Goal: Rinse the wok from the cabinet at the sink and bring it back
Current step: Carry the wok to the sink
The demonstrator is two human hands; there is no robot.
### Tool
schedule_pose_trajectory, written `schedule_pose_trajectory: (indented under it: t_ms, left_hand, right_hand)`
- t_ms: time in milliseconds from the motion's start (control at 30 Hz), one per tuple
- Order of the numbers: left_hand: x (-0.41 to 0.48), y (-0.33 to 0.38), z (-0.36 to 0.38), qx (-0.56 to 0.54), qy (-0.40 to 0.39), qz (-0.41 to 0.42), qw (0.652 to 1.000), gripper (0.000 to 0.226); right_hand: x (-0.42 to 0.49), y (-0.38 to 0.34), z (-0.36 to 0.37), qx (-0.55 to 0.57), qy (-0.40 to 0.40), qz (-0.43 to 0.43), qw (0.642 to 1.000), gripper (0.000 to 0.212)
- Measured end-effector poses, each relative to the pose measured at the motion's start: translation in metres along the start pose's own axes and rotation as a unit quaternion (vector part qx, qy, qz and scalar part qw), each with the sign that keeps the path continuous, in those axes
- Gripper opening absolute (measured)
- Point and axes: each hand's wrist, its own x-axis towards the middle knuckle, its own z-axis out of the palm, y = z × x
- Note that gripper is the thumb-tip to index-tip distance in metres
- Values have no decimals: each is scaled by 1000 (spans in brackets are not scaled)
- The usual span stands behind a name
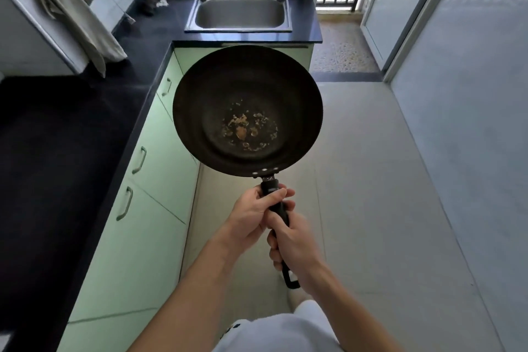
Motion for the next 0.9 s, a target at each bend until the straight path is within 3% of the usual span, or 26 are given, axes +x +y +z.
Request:
schedule_pose_trajectory:
  t_ms: [533, 900]
  left_hand:
    - [279, 184, 40, -6, 67, 39, 997, 24]
    - [405, 267, -8, -47, 85, 27, 995, 32]
  right_hand:
    - [288, -190, -61, -11, -62, -16, 998, 19]
    - [432, -254, -34, -55, -69, -11, 996, 24]
